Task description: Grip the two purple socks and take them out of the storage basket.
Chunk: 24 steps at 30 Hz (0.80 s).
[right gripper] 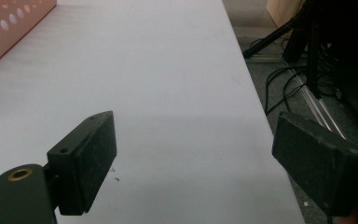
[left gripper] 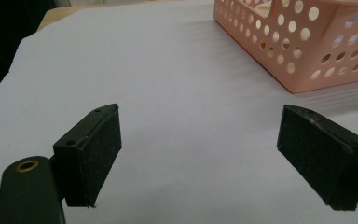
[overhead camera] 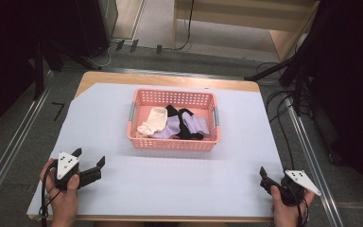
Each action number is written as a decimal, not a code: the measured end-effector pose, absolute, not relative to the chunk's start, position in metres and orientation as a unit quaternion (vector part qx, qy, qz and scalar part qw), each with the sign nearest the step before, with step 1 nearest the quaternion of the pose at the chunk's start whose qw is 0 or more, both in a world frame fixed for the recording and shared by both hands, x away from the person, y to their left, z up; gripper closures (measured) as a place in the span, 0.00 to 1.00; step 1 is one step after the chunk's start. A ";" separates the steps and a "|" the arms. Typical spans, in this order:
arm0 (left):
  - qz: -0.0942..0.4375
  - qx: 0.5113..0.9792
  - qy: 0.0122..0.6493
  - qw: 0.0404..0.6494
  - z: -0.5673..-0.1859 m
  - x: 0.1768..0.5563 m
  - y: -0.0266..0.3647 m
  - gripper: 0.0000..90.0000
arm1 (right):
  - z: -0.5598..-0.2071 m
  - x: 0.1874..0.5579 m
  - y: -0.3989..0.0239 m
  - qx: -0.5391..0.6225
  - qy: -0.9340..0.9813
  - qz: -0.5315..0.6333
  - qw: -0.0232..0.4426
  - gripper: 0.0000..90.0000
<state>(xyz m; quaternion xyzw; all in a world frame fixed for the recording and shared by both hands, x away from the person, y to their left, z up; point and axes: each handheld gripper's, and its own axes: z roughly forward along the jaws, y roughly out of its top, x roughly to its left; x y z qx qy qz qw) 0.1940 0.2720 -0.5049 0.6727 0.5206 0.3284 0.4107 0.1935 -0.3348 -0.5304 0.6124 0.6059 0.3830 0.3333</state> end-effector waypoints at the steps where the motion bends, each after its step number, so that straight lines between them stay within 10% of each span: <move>1: 0.328 0.673 0.521 0.411 -0.505 0.194 0.272 0.16 | -0.530 0.193 -0.335 0.612 0.606 0.384 0.333 0.15; 24: 0.330 0.674 0.520 0.408 -0.505 0.194 0.271 0.16 | -0.528 0.192 -0.334 0.613 0.597 0.382 0.348 0.16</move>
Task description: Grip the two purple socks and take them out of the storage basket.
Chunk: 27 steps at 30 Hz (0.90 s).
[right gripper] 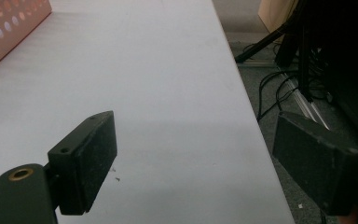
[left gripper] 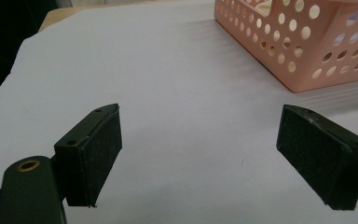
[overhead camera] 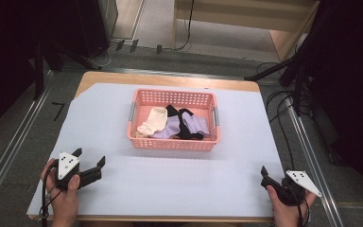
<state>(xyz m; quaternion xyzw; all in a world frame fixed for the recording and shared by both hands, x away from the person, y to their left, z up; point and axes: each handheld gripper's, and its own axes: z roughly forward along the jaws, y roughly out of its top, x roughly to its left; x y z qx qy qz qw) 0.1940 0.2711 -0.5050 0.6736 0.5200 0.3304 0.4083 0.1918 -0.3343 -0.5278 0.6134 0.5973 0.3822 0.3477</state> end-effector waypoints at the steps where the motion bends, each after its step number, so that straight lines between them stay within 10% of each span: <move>1: 0.330 0.674 0.520 0.408 -0.505 0.194 0.271 0.16 | -0.528 0.192 -0.334 0.613 0.597 0.382 0.348 0.16; 27: 0.331 0.677 0.519 0.405 -0.505 0.195 0.270 0.16 | -0.483 0.220 -0.286 0.580 0.611 0.420 0.337 0.19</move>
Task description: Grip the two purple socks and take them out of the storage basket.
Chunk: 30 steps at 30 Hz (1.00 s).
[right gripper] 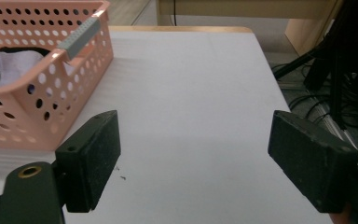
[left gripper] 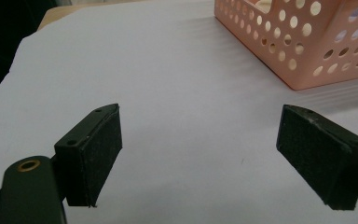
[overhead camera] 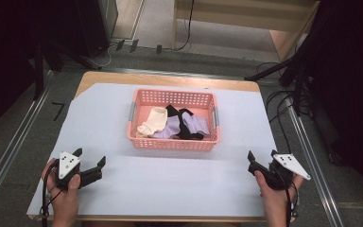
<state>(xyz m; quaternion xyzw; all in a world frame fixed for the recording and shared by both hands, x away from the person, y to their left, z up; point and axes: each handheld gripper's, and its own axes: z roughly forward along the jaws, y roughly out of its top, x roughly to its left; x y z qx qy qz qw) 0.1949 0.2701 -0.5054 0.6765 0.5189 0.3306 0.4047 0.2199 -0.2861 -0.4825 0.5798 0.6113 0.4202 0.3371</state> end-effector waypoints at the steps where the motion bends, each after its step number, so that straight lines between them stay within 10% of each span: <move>1: 0.330 0.677 0.519 0.404 -0.505 0.195 0.270 0.16 | -0.482 0.222 -0.284 0.578 0.612 0.422 0.336 0.19; 30: 0.325 0.678 0.521 0.405 -0.505 0.195 0.271 0.16 | -0.459 0.267 -0.215 0.553 0.635 0.444 0.306 0.24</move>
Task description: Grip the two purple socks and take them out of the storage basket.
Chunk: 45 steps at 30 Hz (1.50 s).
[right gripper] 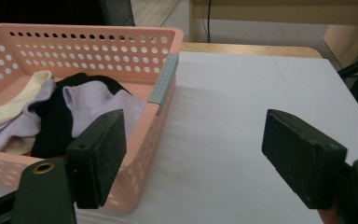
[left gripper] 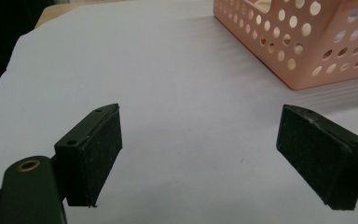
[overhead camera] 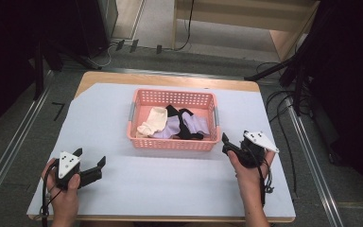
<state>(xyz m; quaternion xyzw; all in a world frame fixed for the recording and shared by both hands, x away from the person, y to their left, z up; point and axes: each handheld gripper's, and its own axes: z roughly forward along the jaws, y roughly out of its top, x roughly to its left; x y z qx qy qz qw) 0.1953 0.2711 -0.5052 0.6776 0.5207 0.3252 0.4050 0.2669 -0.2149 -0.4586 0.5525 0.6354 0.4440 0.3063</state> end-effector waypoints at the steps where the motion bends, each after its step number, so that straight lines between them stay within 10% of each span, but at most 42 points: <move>1: 0.325 0.677 0.521 0.405 -0.505 0.195 0.271 0.16 | -0.458 0.268 -0.212 0.552 0.637 0.445 0.304 0.25; 45: 0.316 0.679 0.523 0.408 -0.505 0.196 0.273 0.16 | -0.465 0.319 -0.100 0.541 0.674 0.435 0.253 0.52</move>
